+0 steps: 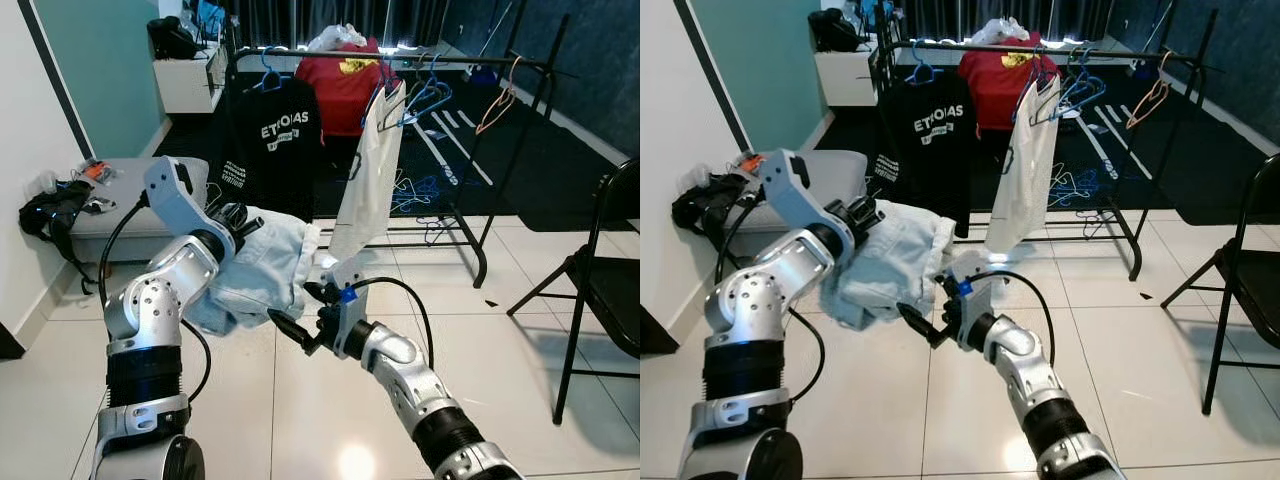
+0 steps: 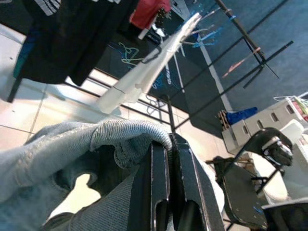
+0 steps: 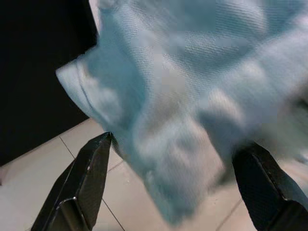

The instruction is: Hang hanger

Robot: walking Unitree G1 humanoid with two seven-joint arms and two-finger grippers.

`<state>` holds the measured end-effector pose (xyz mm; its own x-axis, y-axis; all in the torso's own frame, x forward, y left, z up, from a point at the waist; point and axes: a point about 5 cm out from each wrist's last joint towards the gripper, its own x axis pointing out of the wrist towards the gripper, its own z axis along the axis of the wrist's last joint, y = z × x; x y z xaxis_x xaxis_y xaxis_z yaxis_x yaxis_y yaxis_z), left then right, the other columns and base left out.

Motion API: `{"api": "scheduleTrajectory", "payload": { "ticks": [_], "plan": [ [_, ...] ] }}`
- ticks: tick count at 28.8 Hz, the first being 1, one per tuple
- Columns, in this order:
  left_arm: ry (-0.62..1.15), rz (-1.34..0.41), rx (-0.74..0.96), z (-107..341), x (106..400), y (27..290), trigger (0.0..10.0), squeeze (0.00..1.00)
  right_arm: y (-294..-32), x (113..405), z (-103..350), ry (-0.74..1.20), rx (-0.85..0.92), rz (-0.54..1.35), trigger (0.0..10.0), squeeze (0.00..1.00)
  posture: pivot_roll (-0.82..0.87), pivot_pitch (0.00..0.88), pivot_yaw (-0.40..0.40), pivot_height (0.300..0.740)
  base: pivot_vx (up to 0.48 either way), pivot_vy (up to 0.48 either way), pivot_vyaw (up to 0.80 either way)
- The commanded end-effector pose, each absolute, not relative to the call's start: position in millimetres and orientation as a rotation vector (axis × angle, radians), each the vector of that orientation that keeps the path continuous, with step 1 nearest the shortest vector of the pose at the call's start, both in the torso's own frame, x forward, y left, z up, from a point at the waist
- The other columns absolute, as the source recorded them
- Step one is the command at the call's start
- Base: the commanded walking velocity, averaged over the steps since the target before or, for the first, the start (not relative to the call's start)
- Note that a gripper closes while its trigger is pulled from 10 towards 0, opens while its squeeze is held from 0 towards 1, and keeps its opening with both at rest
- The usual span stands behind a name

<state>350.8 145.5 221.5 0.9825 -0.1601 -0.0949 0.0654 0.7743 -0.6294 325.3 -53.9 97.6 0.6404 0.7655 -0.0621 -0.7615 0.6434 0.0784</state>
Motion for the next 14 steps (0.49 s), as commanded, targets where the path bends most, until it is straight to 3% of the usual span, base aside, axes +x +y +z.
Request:
{"api": "scheduleTrajectory", "payload": {
  "ticks": [1,3,4,5,6,14],
  "plan": [
    [0.106,-0.148,-0.674,235.8,350.7,142.1,0.0,0.00,-49.1,326.3,100.3,0.087,0.086,0.895,10.0,0.55,0.08,0.000,-0.008,0.740,0.000,0.000,0.00],
    [0.106,-0.148,-0.674,235.8,350.7,142.1,0.0,0.00,-49.1,326.3,100.3,0.087,0.086,0.895,10.0,0.55,0.08,0.000,-0.008,0.740,0.000,0.000,0.00],
    [0.107,-0.147,-0.674,236.5,350.7,142.2,0.0,0.00,-44.9,325.3,101.2,0.087,0.112,0.925,8.2,0.00,0.08,0.000,-0.009,0.740,0.000,0.000,0.00],
    [0.107,-0.147,-0.674,236.5,350.7,142.2,0.0,0.00,-44.9,325.3,101.2,0.087,0.112,0.925,8.2,0.00,0.08,0.000,-0.009,0.740,0.000,0.000,0.00],
    [0.108,-0.146,-0.674,237.1,350.7,142.4,0.0,0.00,-42.3,323.9,101.0,0.090,0.139,0.948,0.0,0.00,0.08,0.000,-0.009,0.740,0.000,0.000,0.00],
    [0.117,-0.132,-0.656,237.3,350.6,144.5,0.0,0.00,-43.4,323.9,103.6,0.063,0.186,0.961,0.0,0.00,0.07,0.000,-0.004,0.740,0.000,0.000,0.00]
  ]
}}
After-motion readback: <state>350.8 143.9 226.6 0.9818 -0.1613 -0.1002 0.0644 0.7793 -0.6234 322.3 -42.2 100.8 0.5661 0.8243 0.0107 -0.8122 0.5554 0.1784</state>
